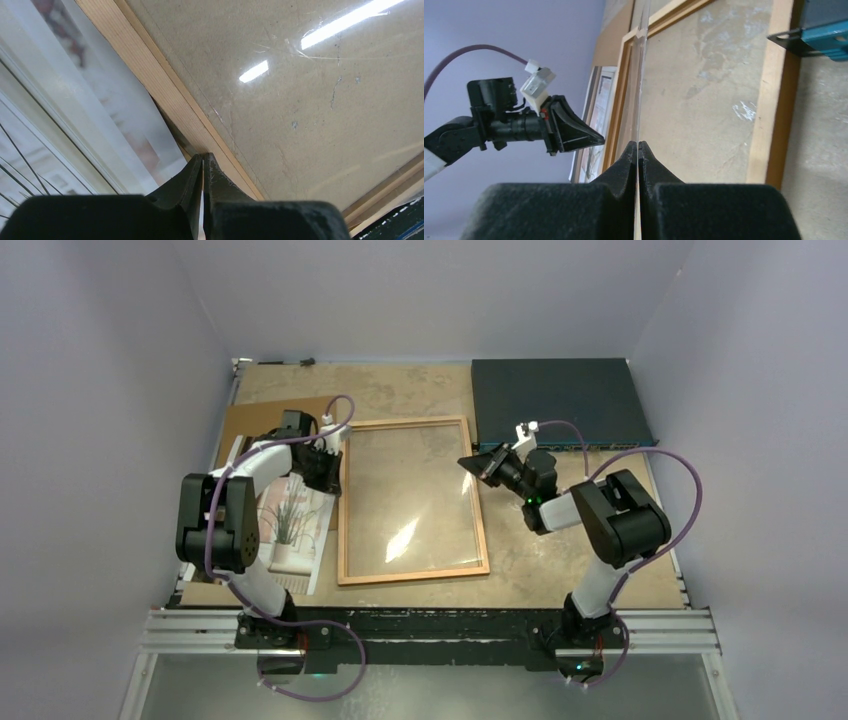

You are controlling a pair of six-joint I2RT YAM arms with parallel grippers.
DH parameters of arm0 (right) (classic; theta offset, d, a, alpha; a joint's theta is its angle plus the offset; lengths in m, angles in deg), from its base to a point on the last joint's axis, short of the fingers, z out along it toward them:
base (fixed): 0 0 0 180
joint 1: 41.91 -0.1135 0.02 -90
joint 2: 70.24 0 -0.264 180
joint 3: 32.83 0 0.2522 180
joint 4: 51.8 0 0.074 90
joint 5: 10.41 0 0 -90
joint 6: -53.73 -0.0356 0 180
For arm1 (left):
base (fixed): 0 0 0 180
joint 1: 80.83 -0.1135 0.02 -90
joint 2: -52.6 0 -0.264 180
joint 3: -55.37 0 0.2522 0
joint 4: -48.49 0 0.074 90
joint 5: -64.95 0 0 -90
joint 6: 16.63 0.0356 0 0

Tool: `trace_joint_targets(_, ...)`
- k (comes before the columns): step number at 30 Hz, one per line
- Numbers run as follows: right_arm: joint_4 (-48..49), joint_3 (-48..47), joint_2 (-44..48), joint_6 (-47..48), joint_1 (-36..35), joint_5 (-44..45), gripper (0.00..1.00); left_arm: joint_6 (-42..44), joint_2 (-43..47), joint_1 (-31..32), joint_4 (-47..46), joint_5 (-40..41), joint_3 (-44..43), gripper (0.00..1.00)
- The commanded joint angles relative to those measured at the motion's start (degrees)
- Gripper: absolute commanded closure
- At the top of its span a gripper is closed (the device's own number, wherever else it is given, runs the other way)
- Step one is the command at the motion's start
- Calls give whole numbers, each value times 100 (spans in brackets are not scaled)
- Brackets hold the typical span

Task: Put the photo into the frame

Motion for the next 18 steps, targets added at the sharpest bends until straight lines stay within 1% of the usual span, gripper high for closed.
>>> trace_joint_targets(1, 578, -70, 129, 63, -61, -96, 100, 20, -105, 26, -180, 33, 105, 99)
trace_joint_targets(8, 786, -211, -31, -74, -155, -249, 100, 60, -126, 28, -189, 59, 141, 99)
trace_joint_targets(18, 634, -236, 495, -213, -297, -291, 100, 39, -174, 35, -224, 19, 164, 100)
